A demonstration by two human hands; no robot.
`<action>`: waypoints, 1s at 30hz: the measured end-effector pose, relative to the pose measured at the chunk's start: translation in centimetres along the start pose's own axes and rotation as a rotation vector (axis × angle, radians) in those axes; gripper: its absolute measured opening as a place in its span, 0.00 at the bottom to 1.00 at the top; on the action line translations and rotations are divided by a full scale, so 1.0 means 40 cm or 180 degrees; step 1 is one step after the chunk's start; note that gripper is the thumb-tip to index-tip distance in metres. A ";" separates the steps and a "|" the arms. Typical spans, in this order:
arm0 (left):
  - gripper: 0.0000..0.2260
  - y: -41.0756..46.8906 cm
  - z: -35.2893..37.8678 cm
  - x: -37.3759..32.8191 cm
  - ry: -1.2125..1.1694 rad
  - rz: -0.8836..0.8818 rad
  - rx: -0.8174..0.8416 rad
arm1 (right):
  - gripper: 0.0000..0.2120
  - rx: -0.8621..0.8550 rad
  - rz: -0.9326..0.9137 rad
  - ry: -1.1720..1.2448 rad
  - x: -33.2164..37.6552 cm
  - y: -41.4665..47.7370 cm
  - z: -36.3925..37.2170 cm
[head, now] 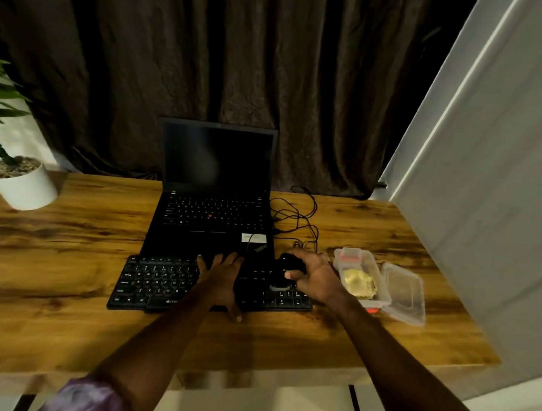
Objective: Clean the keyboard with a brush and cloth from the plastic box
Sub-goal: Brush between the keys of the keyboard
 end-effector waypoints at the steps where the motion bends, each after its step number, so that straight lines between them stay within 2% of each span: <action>1: 0.67 0.000 -0.001 -0.001 -0.0008 -0.0004 0.0021 | 0.26 -0.0031 0.0027 0.0077 0.013 -0.005 -0.002; 5: 0.67 -0.002 0.000 0.001 -0.0009 -0.0009 0.0032 | 0.24 -0.0218 -0.0052 -0.0047 -0.005 -0.027 -0.053; 11: 0.67 -0.003 -0.004 -0.001 0.0022 -0.0020 0.0082 | 0.25 -0.0307 -0.0032 -0.0622 -0.031 -0.051 -0.098; 15: 0.66 -0.001 -0.004 -0.003 0.0007 -0.0028 0.0066 | 0.24 -0.0168 -0.0094 -0.0556 0.029 -0.047 -0.035; 20: 0.66 -0.004 -0.006 -0.002 -0.0054 -0.0007 0.0068 | 0.21 -0.0061 -0.0132 -0.0017 0.049 -0.031 0.019; 30: 0.67 0.008 0.008 0.004 -0.0018 -0.0021 0.0044 | 0.22 -0.0293 0.0119 -0.0547 -0.043 -0.081 -0.127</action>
Point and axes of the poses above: each hand's wrist, its own y-axis towards the middle knuckle, its own z-axis out of the palm, x = y × z, the point moved 2 cm from there along y, towards the middle knuckle, and after that the axes turned 10 degrees about y, right-handed, at the moved point
